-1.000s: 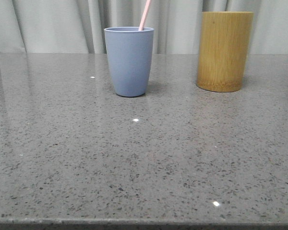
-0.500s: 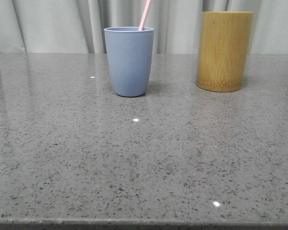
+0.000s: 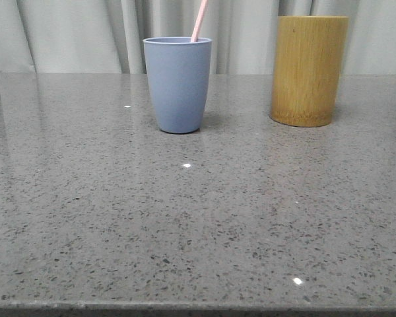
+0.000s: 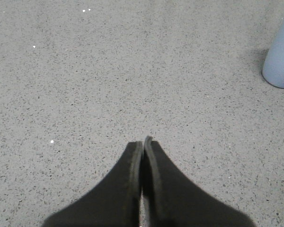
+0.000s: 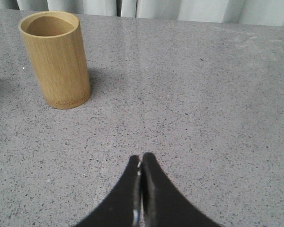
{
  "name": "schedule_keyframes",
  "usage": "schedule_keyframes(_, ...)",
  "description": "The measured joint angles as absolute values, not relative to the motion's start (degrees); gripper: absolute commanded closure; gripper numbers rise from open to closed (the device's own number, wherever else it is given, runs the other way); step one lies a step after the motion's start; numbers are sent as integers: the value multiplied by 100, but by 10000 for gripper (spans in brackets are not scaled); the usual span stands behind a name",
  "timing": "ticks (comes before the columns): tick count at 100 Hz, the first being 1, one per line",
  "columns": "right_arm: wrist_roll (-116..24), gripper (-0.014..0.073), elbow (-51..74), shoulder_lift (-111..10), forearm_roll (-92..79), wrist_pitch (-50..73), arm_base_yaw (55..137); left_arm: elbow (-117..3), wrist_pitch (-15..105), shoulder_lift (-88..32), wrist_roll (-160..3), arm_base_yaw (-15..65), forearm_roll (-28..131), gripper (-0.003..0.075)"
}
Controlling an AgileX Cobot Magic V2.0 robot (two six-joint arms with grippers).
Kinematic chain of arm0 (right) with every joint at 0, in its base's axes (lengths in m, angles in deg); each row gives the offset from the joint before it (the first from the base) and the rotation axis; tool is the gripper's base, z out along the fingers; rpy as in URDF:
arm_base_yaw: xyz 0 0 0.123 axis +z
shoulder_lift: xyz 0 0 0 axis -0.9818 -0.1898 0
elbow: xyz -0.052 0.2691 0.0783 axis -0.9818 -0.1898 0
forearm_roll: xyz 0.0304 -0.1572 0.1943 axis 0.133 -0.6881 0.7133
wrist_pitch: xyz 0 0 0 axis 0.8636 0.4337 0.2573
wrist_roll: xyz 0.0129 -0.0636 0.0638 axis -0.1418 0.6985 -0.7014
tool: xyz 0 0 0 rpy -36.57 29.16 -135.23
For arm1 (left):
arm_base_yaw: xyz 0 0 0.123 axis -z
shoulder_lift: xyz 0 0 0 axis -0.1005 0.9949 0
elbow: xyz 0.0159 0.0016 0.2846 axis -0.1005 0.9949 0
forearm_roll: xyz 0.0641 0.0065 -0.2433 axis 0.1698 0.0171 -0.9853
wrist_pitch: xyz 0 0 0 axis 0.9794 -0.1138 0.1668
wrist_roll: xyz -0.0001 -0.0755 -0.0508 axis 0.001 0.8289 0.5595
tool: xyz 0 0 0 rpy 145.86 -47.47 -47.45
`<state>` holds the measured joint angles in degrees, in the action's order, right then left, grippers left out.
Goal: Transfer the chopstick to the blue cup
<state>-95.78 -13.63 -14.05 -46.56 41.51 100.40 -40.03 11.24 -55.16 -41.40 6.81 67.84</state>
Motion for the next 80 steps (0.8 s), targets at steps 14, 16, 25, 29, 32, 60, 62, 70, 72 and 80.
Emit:
schedule_keyframes(14,-9578,660,-1363,-1405,-4656,4151,10040,-4003,1124,-5516,-4140,681,6784,739)
schedule_keyframes(16,-9578,660,-1363,-1405,-4656,4151,10040,-4003,1124,-5516,-4140,681,6784,739)
schedule_keyframes(25,-9578,660,-1363,-1405,-4656,4151,10040,-4003,1124,-5516,-4140,681,6784,739)
schedule_keyframes(29,-9578,660,-1363,-1405,-4656,4151,10040,-4003,1124,-5516,-4140,681,6784,739)
schedule_keyframes(32,-9578,660,-1363,-1405,-4656,4151,10040,-4003,1124,-5516,-4140,681,6784,739)
schedule_keyframes(60,-9578,660,-1363,-1405,-4656,4151,10040,-3920,1330,-5639,-4140,681,6868,739)
schedule_keyframes(62,-9578,660,-1363,-1405,-4656,4151,10040,-3876,1439,-5666,-4140,681,6880,739)
schedule_keyframes(70,-9578,660,-1363,-1405,-4656,4151,10040,-3602,2026,-5873,-4140,681,6894,739)
schedule_keyframes(72,-9578,660,-1363,-1405,-4656,4151,10040,-3493,2217,-5936,-4140,681,6894,739)
schedule_keyframes(80,-9578,660,-1363,-1405,-4656,4151,10040,-2983,2933,-6215,-4140,681,6904,739)
